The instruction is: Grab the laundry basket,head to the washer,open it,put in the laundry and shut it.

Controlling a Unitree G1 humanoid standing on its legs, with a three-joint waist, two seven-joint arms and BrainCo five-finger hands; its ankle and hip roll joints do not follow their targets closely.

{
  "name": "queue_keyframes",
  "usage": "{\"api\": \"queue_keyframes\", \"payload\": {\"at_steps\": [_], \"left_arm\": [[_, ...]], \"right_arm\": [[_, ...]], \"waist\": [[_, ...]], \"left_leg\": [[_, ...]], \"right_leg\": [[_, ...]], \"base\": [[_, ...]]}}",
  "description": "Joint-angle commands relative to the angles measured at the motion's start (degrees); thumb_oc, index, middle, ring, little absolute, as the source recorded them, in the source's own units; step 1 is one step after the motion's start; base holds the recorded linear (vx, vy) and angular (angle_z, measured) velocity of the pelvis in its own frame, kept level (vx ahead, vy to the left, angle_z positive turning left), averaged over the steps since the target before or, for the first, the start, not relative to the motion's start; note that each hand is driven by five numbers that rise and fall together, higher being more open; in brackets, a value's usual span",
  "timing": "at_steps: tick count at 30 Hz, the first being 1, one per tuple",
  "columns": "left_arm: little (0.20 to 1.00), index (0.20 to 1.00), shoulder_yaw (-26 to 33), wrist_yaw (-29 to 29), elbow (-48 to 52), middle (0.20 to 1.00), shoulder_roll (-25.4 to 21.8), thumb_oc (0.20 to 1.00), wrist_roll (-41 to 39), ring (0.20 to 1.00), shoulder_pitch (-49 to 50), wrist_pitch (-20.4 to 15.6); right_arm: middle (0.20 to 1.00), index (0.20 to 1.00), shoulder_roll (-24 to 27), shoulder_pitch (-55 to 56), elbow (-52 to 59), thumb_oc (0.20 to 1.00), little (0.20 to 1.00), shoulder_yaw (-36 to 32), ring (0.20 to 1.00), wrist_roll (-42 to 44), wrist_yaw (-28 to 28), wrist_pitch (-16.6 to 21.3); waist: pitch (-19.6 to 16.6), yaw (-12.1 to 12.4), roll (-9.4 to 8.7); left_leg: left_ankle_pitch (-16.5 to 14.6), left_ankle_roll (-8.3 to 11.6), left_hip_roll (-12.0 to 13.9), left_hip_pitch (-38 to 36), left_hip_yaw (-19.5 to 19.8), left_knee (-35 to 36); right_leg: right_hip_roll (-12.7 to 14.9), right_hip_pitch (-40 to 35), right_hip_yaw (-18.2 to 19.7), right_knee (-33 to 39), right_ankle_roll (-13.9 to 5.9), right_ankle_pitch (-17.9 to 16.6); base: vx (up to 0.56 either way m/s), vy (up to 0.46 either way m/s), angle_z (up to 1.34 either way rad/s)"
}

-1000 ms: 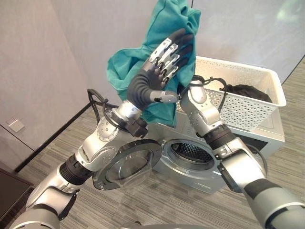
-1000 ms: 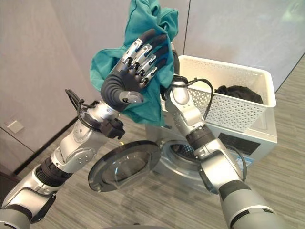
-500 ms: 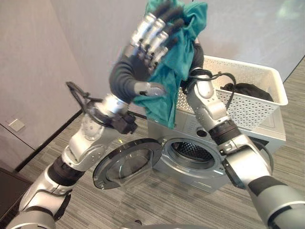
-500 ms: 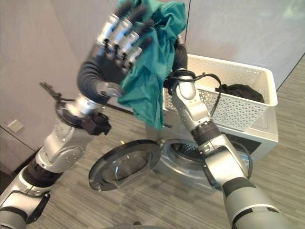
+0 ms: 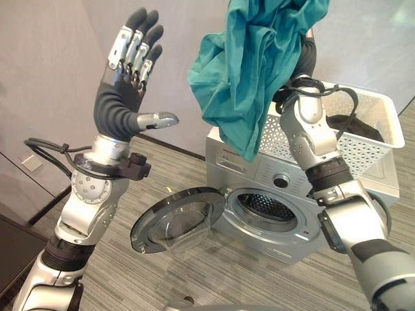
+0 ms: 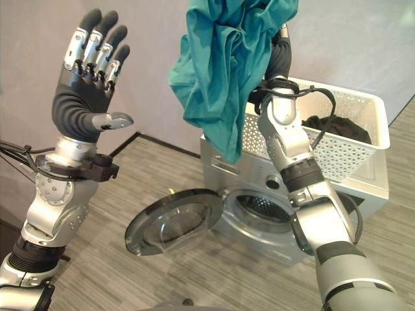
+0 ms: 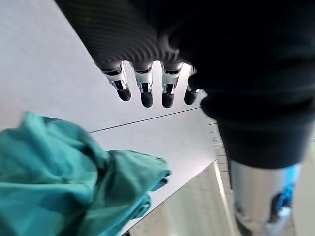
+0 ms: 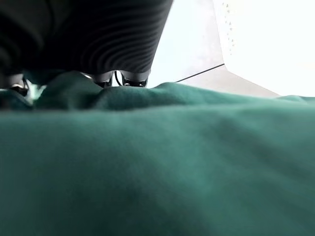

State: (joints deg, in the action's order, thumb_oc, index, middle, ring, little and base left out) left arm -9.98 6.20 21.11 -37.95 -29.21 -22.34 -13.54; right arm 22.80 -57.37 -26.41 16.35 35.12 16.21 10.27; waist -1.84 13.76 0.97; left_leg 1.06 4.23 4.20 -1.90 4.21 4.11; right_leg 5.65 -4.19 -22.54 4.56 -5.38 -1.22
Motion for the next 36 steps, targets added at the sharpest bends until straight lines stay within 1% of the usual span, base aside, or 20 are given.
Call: {"api": "queue_keyframes", "payload": {"at_steps": [1, 4, 6, 12, 20, 27, 32, 36], "left_arm": [[1.0, 1.0, -1.4, 1.8, -1.4, 1.0, -3.8, 1.0, 2.1, 1.0, -2.7, -0.4], [1.0, 1.0, -2.4, 2.1, -3.2, 1.0, -3.3, 1.0, 2.7, 1.0, -4.2, -0.2], [1.0, 1.0, -3.2, 3.3, -5.6, 1.0, -2.9, 1.0, 4.7, 1.0, -5.8, 0.2], [1.0, 1.0, -5.6, 5.4, -11.0, 1.0, -1.7, 1.0, 6.6, 1.0, -10.5, 0.9], [1.0, 1.0, -6.8, 6.2, -13.9, 1.0, -1.3, 1.0, 8.2, 1.0, -12.9, 2.1], [1.0, 1.0, -8.6, 5.1, -16.3, 1.0, -0.5, 1.0, 5.8, 1.0, -13.8, 2.3], [1.0, 1.0, -9.9, 4.9, -18.1, 1.0, -0.1, 1.0, 4.6, 1.0, -14.6, 2.7], [1.0, 1.0, -10.3, 4.7, -18.5, 1.0, 0.1, 1.0, 3.9, 1.0, -14.9, 2.7]], "right_arm": [[0.2, 0.2, -0.3, -6.2, 4.0, 0.2, 0.2, -0.8, 0.2, 0.9, -0.4, 4.2], [0.2, 0.2, -1.2, -6.3, 4.4, 0.2, 0.2, -0.3, 0.2, 2.4, -0.8, 4.2], [0.2, 0.2, -1.8, -6.2, 5.6, 0.2, 0.2, 0.5, 0.2, 3.1, -1.3, 3.9], [0.2, 0.2, -3.4, -6.4, 6.5, 0.2, 0.2, 3.1, 0.2, 5.8, -2.9, 3.0], [0.2, 0.2, -4.7, -6.5, 6.8, 0.2, 0.2, 5.1, 0.2, 8.4, -4.3, 2.1], [0.2, 0.2, -5.6, -7.5, 6.7, 0.2, 0.2, 7.1, 0.2, 10.0, -6.1, 1.7], [0.2, 0.2, -5.8, -8.0, 8.3, 0.2, 0.2, 9.8, 0.2, 11.6, -8.7, 1.1], [0.2, 0.2, -6.1, -8.4, 8.0, 0.2, 0.2, 10.9, 0.2, 11.4, -9.1, 0.8]], "waist": [[-2.4, 0.2, -5.86], [-2.4, -0.1, -5.96], [-2.2, -0.6, -6.01], [-2.1, -1.7, -6.09], [-1.8, -2.6, -5.97], [-1.6, -3.1, -5.8], [-1.7, -3.6, -5.86], [-1.8, -3.8, -5.89]], "left_leg": [[0.4, -0.59, 1.2, 1.6, 0.3, 0.7], [0.4, -0.54, 1.2, 1.7, 0.2, 0.7], [0.5, -0.45, 1.4, 1.9, -0.2, 0.7], [0.7, -0.15, 1.9, 2.0, -1.0, 0.8], [0.9, 0.08, 2.4, 2.1, -1.3, 0.8], [1.2, 0.31, 2.7, 2.3, -1.7, 0.9], [1.4, 0.52, 2.9, 2.4, -1.9, 0.9], [1.3, 0.57, 3.0, 2.3, -2.0, 0.9]], "right_leg": [[3.4, -1.1, 3.8, 0.4, -2.58, -1.1], [3.3, -0.8, 4.0, 0.4, -2.59, -1.1], [3.2, -0.5, 4.3, 0.4, -2.59, -1.2], [2.8, 0.2, 4.9, 0.4, -2.5, -1.4], [2.4, 0.7, 5.4, 0.4, -2.39, -1.4], [2.0, 1.1, 5.6, 0.4, -2.33, -1.4], [1.8, 1.3, 5.8, 0.4, -2.28, -1.5], [1.7, 1.4, 5.9, 0.4, -2.24, -1.5]], "base": [[0.0, 0.0, 0.0], [0.0, 0.0, 0.0], [0.01, -0.011, -0.04], [0.0, -0.007, -0.03], [0.0, -0.008, -0.07], [0.0, 0.0, 0.0], [0.0, 0.0, 0.0], [0.01, -0.013, -0.04]]}}
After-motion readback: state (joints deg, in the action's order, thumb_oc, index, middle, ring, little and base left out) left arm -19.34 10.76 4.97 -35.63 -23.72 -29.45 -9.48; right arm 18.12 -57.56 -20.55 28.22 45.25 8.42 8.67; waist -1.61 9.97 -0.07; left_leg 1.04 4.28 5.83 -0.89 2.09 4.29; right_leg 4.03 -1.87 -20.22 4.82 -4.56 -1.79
